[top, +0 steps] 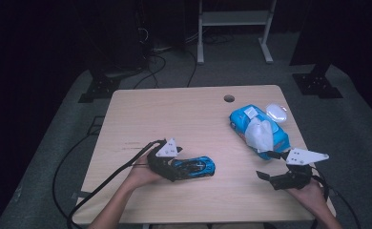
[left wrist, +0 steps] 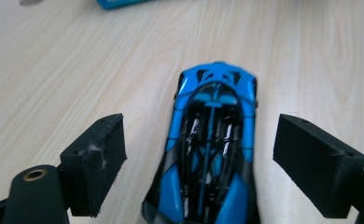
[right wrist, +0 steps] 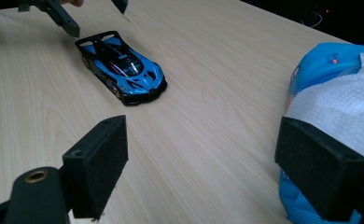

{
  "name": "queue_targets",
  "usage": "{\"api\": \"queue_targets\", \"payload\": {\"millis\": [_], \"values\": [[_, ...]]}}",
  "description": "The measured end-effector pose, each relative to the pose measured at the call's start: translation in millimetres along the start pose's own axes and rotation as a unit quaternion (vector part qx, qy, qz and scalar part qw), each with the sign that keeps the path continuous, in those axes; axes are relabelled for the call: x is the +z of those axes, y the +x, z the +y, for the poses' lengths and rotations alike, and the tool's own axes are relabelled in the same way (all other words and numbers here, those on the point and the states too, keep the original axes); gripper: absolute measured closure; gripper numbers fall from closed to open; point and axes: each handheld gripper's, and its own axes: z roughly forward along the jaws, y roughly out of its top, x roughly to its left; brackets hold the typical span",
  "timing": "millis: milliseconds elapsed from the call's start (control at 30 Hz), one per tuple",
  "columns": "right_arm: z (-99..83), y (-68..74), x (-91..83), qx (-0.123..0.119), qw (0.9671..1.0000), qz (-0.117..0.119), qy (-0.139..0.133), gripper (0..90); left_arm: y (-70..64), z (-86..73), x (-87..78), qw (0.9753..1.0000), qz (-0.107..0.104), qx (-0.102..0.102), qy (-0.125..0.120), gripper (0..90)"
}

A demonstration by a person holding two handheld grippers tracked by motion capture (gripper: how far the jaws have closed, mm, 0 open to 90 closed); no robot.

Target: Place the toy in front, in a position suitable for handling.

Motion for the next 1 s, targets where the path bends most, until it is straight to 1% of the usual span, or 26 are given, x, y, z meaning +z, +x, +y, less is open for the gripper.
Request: {"api": "queue_targets", "payload": {"millis": [33, 67, 133, 200, 233, 267, 300, 367, 400, 433, 467, 500, 567, 633, 667, 733, 800, 833, 900, 933, 967, 1000], "values": [[0.4, -0.2, 1.0, 0.0, 1.0, -0.001, 0.0, 16.5, -2.2, 0.5, -1.8, 1.0, 0.003, 0.0, -0.005, 13.8], [0.9, -0.5, 1.6, 0.0, 1.0, -0.002, 0.0, 16.4, -5.0, 0.7, -3.2, 0.9998, 0.007, -0.004, -0.016, 13.5], [1.9, -1.7, 2.7, 0.001, 1.0, -0.005, -0.001, 16.5, -9.5, 0.6, -5.4, 0.9995, 0.01, -0.006, -0.029, 12.6], [2.3, -3.2, 3.6, 0.001, 0.9999, -0.012, -0.002, 16.5, -14.0, 1.0, -5.8, 0.9993, 0.018, -0.008, -0.03, 10.7], [2.4, -4.5, 4.1, 0.001, 0.9999, -0.016, -0.001, 16.5, -15.9, 0.1, -6.1, 0.9991, 0.018, -0.01, -0.038, 10.0], [2.2, -7.3, 4.8, 0.002, 0.9997, -0.025, 0.0, 16.5, -17.6, -0.7, -6.2, 0.9989, 0.017, -0.012, -0.042, 10.0], [2.2, -7.3, 4.8, 0.002, 0.9997, -0.025, 0.0, 16.5, -19.1, -1.5, -6.2, 0.9989, 0.016, -0.014, -0.043, 10.0], [2.1, -11.1, 4.8, 0.007, 0.9993, -0.036, -0.001, 16.5, -22.4, -4.0, -5.0, 0.9987, 0.016, -0.016, -0.046, 10.0], [2.3, -12.6, 4.7, 0.009, 0.9991, -0.042, -0.002, 16.5, -23.9, -6.0, -4.1, 0.9988, 0.022, -0.014, -0.041, 9.9], [3.3, -15.9, 4.5, 0.011, 0.9987, -0.051, 0.0, 16.5, -24.4, -8.0, -3.2, 0.9989, 0.022, -0.018, -0.038, 9.1], [6.5, -22.7, 4.2, 0.018, 0.9981, -0.059, 0.0, 16.5, -24.1, -9.9, -2.3, 0.9988, 0.021, -0.022, -0.037, 9.0], [6.5, -22.7, 4.2, 0.018, 0.9981, -0.059, 0.0, 16.5, -23.7, -11.6, -2.7, 0.9987, 0.025, -0.024, -0.036, 9.0], [10.7, -28.9, 4.3, 0.022, 0.9971, -0.073, -0.002, 16.5, -22.9, -15.2, -3.9, 0.9978, 0.03, -0.034, -0.049, 9.0], [15.3, -36.3, 6.5, 0.024, 0.9963, -0.083, 0.002, 16.5, -22.8, -18.7, -5.5, 0.9963, 0.036, -0.049, -0.062, 7.9], [17.5, -40.1, 8.1, 0.027, 0.9958, -0.088, 0.004, 16.5, -22.1, -21.1, -5.9, 0.996, 0.037, -0.05, -0.065, 7.9], [21.6, -47.4, 12.9, 0.027, 0.9946, -0.1, 0.007, 16.5, -21.9, -25.7, -5.3, 0.9956, 0.05, -0.051, -0.061, 7.3], [25.6, -55.1, 19.0, 0.029, 0.9937, -0.107, 0.012, 16.5, -20.7, -30.5, -4.9, 0.9956, 0.054, -0.052, -0.056, 6.6], [27.1, -57.9, 22.3, 0.032, 0.9932, -0.111, 0.014, 16.5, -19.7, -33.1, -4.6, 0.9952, 0.056, -0.057, -0.057, 6.6], [29.5, -63.9, 29.7, 0.034, 0.9922, -0.118, 0.02, 16.5, -17.1, -37.7, -3.3, 0.9946, 0.056, -0.065, -0.058, 6.6], [30.3, -68.6, 37.4, 0.034, 0.9911, -0.126, 0.029, 16.9, -15.3, -40.0, -2.3, 0.9945, 0.052, -0.07, -0.058, 6.6], [30.3, -68.6, 37.4, 0.034, 0.9911, -0.126, 0.029, 16.9, -13.6, -42.5, -1.2, 0.9943, 0.051, -0.075, -0.056, 6.6], [30.0, -70.7, 41.0, 0.037, 0.9907, -0.127, 0.032, 17.9, -12.5, -45.0, 0.6, 0.994, 0.048, -0.081, -0.057, 6.6]]}}
